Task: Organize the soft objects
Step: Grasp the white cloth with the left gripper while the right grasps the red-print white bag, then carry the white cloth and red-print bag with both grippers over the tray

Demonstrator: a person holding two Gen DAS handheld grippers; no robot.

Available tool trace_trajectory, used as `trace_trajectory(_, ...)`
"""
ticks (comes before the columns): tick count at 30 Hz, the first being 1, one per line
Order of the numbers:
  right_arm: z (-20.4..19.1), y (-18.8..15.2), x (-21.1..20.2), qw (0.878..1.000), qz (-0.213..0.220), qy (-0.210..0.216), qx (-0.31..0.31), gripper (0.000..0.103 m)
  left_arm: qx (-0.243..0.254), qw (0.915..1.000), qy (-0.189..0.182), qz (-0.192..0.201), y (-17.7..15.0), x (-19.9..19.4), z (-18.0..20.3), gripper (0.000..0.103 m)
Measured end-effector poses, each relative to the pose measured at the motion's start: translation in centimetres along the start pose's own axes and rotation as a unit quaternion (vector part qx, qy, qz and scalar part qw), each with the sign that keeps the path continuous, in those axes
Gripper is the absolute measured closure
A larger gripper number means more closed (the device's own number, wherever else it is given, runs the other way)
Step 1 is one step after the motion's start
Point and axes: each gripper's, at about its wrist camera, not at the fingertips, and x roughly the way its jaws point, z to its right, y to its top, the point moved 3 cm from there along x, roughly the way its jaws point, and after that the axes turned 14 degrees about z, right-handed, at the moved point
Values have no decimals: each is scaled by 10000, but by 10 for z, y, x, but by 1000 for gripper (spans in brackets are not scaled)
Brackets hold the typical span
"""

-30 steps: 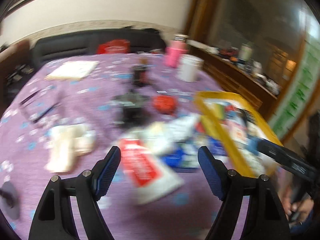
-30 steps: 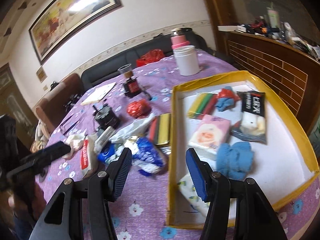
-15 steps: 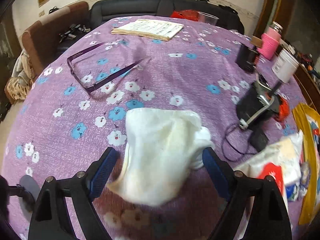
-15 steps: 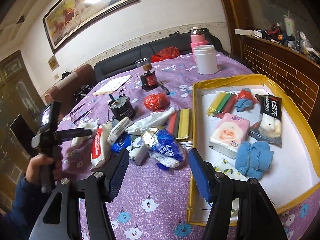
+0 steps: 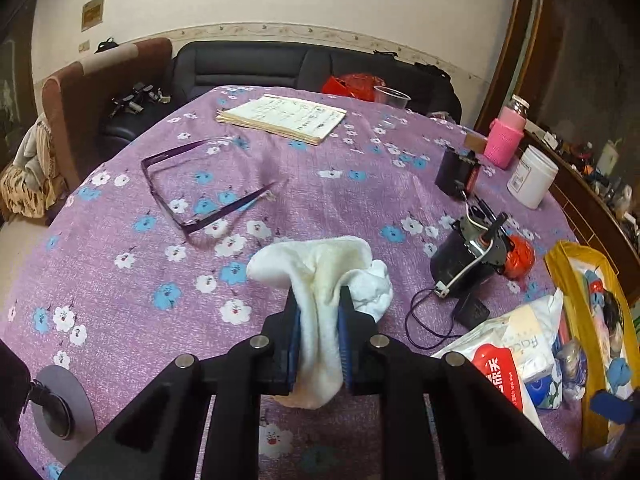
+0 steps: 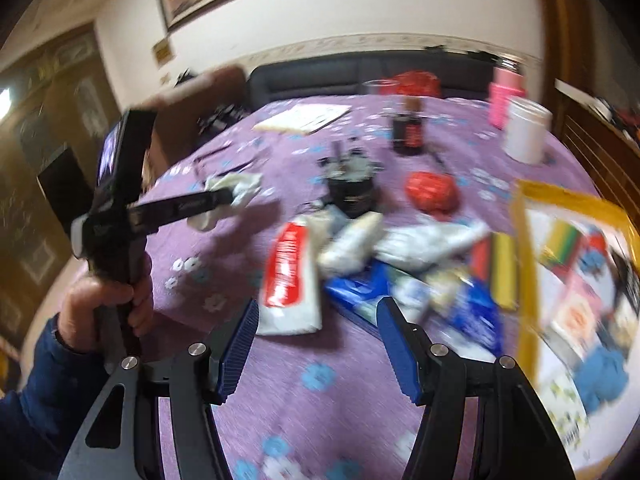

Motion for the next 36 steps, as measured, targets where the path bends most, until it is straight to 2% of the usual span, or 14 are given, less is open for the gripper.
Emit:
trace_trajectory(4, -33, 1, 42, 9980, -247, -33, -586, 37, -80, 9999, 0, 70, 3, -5, -6, 87)
trace_trajectory(10, -41, -3, 95, 9901, -557, -648, -1114, 38, -74, 9998, -82, 167, 6, -12, -6, 87)
trace_trajectory(11, -40, -7, 100, 9899, -624, -654, -1094, 55, -64, 9998, -103, 177, 5, -13, -5, 87)
trace_trajectory(12, -38, -8, 101, 9901, -672, -612, -1071, 57, -52, 9997, -130, 185, 5, -14, -4, 87)
trace_trajectory(14, -37, -9, 92, 9917, -513, -593, -1015, 57, -19, 9996, -203, 211, 5, -16, -1, 87)
trace_trajectory(19, -26, -3, 44, 9989, 38, -172, -430, 58, 70, 9981, -517, 334, 6, -23, 9, 87)
trace_trajectory(22, -11, -5, 20, 9988, 353, -263, -200, 58, 98, 9966, -725, 377, 6, -27, 17, 87)
trace_trajectory(26, 16, -10, -4, 9963, 603, -613, 81, 58, 267, 9944, -961, 336, 0, -34, 35, 87)
trace_trajectory(36, 59, -12, -34, 9904, 776, -883, 730, 58, 738, 9842, -1593, 208, -22, -64, 100, 87)
